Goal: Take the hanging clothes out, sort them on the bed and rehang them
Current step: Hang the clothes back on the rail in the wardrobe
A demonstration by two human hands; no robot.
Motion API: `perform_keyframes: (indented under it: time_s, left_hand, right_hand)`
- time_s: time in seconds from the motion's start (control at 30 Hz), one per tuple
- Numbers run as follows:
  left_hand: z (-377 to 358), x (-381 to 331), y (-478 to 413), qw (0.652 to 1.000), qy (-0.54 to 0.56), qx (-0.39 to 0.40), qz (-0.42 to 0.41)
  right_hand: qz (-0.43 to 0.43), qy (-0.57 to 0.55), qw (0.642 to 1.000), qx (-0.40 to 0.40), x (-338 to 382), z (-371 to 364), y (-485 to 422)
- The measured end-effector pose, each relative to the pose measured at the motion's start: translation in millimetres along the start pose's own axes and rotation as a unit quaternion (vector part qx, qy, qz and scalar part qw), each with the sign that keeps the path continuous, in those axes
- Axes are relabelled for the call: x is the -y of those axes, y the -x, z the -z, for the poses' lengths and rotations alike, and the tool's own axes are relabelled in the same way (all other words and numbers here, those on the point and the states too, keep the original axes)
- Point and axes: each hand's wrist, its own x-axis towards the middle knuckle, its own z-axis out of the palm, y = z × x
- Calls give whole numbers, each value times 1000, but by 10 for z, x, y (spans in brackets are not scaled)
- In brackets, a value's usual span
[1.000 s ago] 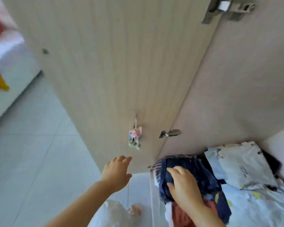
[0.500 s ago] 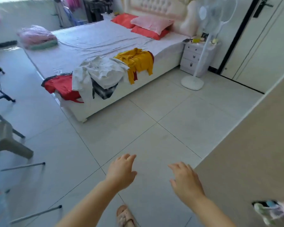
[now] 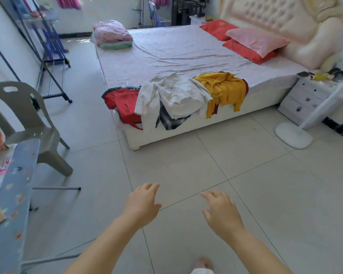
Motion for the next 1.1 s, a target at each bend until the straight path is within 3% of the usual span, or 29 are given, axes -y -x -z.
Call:
perform_keyframes:
  time_s: [0.53,1.1]
  left_hand:
    - [951,222,-2394,988,29,-67,136]
    - [2235,2165,-4790,986,33,-77,143]
  right_hand:
    - [160,26,985,51,-155,622,-3282]
    - [177,37,979,89,1301,759,-6447]
